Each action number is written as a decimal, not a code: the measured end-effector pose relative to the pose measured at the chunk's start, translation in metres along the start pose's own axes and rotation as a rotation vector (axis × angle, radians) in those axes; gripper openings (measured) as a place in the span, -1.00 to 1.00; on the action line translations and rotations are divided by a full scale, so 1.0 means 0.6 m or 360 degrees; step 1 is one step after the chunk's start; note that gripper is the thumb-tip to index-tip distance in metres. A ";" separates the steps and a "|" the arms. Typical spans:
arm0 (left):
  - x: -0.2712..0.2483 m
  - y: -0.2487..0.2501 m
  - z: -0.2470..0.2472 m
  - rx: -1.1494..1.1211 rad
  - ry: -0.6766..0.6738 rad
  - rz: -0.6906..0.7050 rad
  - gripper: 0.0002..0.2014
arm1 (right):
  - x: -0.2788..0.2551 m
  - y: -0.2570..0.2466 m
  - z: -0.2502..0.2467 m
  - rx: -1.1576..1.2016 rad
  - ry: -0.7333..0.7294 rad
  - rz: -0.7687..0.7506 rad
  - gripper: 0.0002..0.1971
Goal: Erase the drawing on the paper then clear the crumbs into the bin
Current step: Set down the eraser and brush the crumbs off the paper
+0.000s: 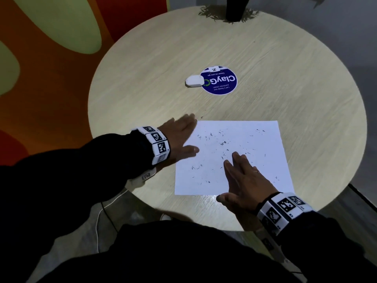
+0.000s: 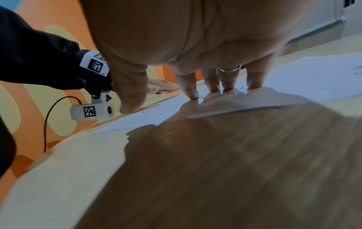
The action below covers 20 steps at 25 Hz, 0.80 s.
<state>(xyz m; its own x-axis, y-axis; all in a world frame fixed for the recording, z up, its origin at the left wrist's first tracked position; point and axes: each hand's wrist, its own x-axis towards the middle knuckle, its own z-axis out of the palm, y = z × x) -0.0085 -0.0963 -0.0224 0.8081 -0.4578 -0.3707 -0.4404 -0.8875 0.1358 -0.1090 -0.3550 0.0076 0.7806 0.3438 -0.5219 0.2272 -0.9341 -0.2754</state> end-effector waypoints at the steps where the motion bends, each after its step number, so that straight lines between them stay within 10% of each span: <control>1: 0.000 0.002 -0.008 -0.0058 0.0015 -0.0133 -0.08 | -0.001 -0.001 0.000 -0.0005 -0.0001 -0.0002 0.02; 7: 0.003 0.066 0.001 0.0020 0.0004 0.0065 -0.09 | 0.000 -0.003 -0.001 -0.0023 0.0010 0.0001 0.00; 12: 0.049 0.023 -0.035 -0.0169 -0.0019 -0.0292 -0.06 | 0.002 -0.003 0.000 -0.0022 -0.0007 0.0008 -0.02; 17: 0.037 0.101 -0.017 0.0000 -0.0119 0.0127 -0.11 | 0.001 -0.003 -0.002 -0.0015 -0.0013 0.0018 -0.05; 20: 0.043 0.074 -0.026 -0.0160 0.0061 -0.0112 -0.08 | 0.001 -0.006 -0.003 -0.0014 -0.0024 0.0015 -0.08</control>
<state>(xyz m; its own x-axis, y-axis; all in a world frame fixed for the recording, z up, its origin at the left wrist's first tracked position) -0.0008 -0.1483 -0.0115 0.8509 -0.3942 -0.3473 -0.3423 -0.9175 0.2027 -0.1081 -0.3516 0.0098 0.7739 0.3363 -0.5367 0.2249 -0.9381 -0.2634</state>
